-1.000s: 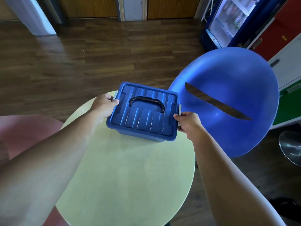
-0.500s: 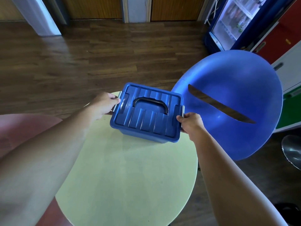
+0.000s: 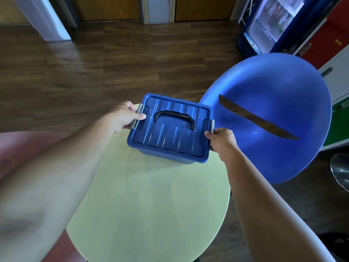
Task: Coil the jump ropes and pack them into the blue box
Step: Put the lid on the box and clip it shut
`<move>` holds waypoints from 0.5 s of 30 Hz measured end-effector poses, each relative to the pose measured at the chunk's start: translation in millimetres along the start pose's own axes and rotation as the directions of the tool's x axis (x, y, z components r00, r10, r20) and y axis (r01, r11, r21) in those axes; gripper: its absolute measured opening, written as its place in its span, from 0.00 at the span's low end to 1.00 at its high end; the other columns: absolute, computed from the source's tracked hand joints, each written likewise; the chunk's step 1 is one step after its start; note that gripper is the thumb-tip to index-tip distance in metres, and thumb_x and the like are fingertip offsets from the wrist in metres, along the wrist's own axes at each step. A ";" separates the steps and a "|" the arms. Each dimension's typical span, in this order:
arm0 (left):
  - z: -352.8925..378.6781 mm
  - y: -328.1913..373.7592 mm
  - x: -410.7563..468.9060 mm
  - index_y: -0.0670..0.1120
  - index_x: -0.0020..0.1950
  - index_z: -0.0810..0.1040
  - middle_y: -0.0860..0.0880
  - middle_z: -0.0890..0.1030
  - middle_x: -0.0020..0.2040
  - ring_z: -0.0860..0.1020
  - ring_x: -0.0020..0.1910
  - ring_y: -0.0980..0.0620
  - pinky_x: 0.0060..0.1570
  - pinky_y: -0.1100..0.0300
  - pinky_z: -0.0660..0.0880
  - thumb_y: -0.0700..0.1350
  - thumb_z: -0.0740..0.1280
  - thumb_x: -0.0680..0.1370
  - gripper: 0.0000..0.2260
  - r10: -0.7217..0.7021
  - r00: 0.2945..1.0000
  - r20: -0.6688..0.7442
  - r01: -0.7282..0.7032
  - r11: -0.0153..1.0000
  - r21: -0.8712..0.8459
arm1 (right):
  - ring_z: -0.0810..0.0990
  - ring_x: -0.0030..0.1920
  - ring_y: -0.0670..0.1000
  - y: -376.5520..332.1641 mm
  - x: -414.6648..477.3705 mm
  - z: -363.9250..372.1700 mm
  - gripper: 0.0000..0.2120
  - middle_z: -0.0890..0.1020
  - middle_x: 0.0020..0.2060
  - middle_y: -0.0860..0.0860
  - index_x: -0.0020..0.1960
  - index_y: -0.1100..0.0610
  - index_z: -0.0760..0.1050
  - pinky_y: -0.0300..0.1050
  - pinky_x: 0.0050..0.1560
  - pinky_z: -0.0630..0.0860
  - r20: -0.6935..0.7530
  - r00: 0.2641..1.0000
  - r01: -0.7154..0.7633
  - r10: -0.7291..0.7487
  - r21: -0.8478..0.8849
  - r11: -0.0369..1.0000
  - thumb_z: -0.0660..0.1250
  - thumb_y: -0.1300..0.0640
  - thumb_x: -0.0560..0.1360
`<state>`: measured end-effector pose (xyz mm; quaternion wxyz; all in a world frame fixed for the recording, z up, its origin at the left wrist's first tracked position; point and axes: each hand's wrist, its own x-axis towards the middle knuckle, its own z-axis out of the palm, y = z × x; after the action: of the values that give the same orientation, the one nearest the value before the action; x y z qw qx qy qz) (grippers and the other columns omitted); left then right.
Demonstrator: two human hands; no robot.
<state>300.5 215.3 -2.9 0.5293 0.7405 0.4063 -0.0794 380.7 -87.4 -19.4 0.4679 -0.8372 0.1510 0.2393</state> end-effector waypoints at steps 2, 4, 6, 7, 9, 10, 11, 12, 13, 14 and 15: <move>3.2 -3.0 -0.1 0.47 0.40 0.67 0.44 0.79 0.43 0.77 0.35 0.47 0.37 0.56 0.76 0.41 0.77 0.73 0.17 -0.011 1.000 0.013 0.011 1.000 -0.007 | 0.84 0.47 0.60 1.2 0.4 0.1 0.07 0.84 0.44 0.55 0.44 0.55 0.77 0.59 0.50 0.83 -0.002 1.000 0.008 -0.008 -0.006 1.000 0.73 0.53 0.74; 4.3 -6.0 0.1 0.47 0.41 0.68 0.44 0.79 0.44 0.76 0.35 0.48 0.39 0.56 0.76 0.43 0.76 0.74 0.16 -0.026 0.999 0.031 0.026 0.999 -0.020 | 0.84 0.47 0.60 1.5 0.4 0.1 0.08 0.84 0.44 0.55 0.44 0.55 0.77 0.59 0.50 0.83 -0.007 1.000 0.018 -0.018 -0.016 1.000 0.73 0.52 0.73; 1.7 -5.6 -1.0 0.47 0.44 0.70 0.45 0.80 0.47 0.79 0.39 0.47 0.43 0.54 0.78 0.46 0.76 0.74 0.14 -0.019 1.000 0.021 0.018 0.998 0.052 | 0.84 0.47 0.60 0.5 -0.2 0.7 0.08 0.84 0.43 0.55 0.44 0.55 0.77 0.59 0.50 0.83 -0.008 1.000 0.019 -0.019 -0.020 1.000 0.73 0.53 0.74; 0.9 -4.1 -1.9 0.47 0.47 0.71 0.45 0.81 0.50 0.80 0.43 0.46 0.47 0.52 0.79 0.49 0.76 0.74 0.15 0.006 1.000 -0.009 -0.005 0.990 0.141 | 0.84 0.47 0.60 0.0 -0.5 0.8 0.07 0.84 0.43 0.55 0.43 0.55 0.76 0.59 0.50 0.83 -0.006 1.000 0.022 -0.022 -0.023 0.999 0.73 0.53 0.74; 4.4 2.2 -7.5 0.47 0.54 0.72 0.46 0.79 0.55 0.79 0.50 0.43 0.52 0.49 0.77 0.53 0.75 0.74 0.17 0.142 0.987 -0.081 -0.099 0.915 0.392 | 0.84 0.47 0.61 -0.6 -1.4 0.8 0.08 0.83 0.43 0.55 0.42 0.55 0.75 0.59 0.50 0.83 -0.005 1.000 0.025 -0.025 -0.024 0.999 0.72 0.53 0.74; 10.0 7.5 -15.2 0.47 0.57 0.72 0.47 0.77 0.57 0.78 0.51 0.43 0.53 0.50 0.76 0.54 0.74 0.74 0.19 0.250 0.964 -0.087 -0.174 0.846 0.504 | 0.84 0.47 0.61 -0.6 -2.8 0.9 0.08 0.83 0.43 0.55 0.41 0.54 0.75 0.59 0.51 0.83 -0.007 1.000 0.027 -0.027 -0.026 0.999 0.72 0.53 0.74; 18.1 14.1 -25.2 0.48 0.61 0.72 0.47 0.74 0.59 0.77 0.54 0.43 0.54 0.50 0.74 0.54 0.73 0.74 0.20 0.356 0.933 -0.053 -0.260 0.769 0.584 | 0.84 0.47 0.61 -0.1 -4.1 1.1 0.08 0.83 0.44 0.55 0.42 0.53 0.74 0.58 0.51 0.82 -0.008 0.999 0.034 -0.035 -0.034 0.999 0.72 0.53 0.75; 27.8 21.5 -35.9 0.49 0.64 0.72 0.47 0.73 0.62 0.75 0.58 0.43 0.56 0.51 0.73 0.55 0.73 0.74 0.22 0.440 0.897 0.023 -0.354 0.687 0.635 | 0.84 0.47 0.61 0.3 -5.5 1.3 0.08 0.83 0.44 0.55 0.42 0.53 0.73 0.58 0.52 0.82 -0.010 0.999 0.044 -0.044 -0.049 0.998 0.71 0.53 0.75; 38.6 29.5 -47.1 0.50 0.68 0.71 0.47 0.71 0.65 0.72 0.63 0.44 0.59 0.51 0.71 0.56 0.73 0.74 0.25 0.487 0.863 0.132 -0.442 0.603 0.665 | 0.84 0.47 0.60 0.2 -7.0 1.4 0.08 0.83 0.44 0.54 0.41 0.52 0.73 0.57 0.52 0.82 -0.014 0.999 0.049 -0.050 -0.061 0.997 0.71 0.52 0.76; 50.3 36.2 -56.3 0.52 0.70 0.71 0.47 0.70 0.68 0.70 0.66 0.44 0.62 0.51 0.70 0.58 0.72 0.74 0.28 0.489 0.837 0.245 -0.508 0.531 0.678 | 0.84 0.47 0.60 0.5 -8.1 1.0 0.09 0.83 0.44 0.54 0.41 0.52 0.72 0.57 0.52 0.82 -0.014 0.999 0.050 -0.051 -0.062 0.997 0.70 0.52 0.76; 62.9 41.9 -64.7 0.54 0.73 0.69 0.48 0.68 0.71 0.68 0.69 0.44 0.65 0.51 0.69 0.61 0.72 0.73 0.31 0.466 0.819 0.334 -0.549 0.470 0.691 | 0.84 0.47 0.60 0.5 -8.6 0.5 0.09 0.83 0.44 0.54 0.41 0.52 0.72 0.58 0.52 0.82 -0.006 0.999 0.051 -0.052 -0.051 0.997 0.71 0.52 0.76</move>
<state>306.3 123.8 35.8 0.1850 0.9731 0.0686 -0.1189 373.0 -87.0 -15.4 0.4519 -0.8533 0.1249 0.2280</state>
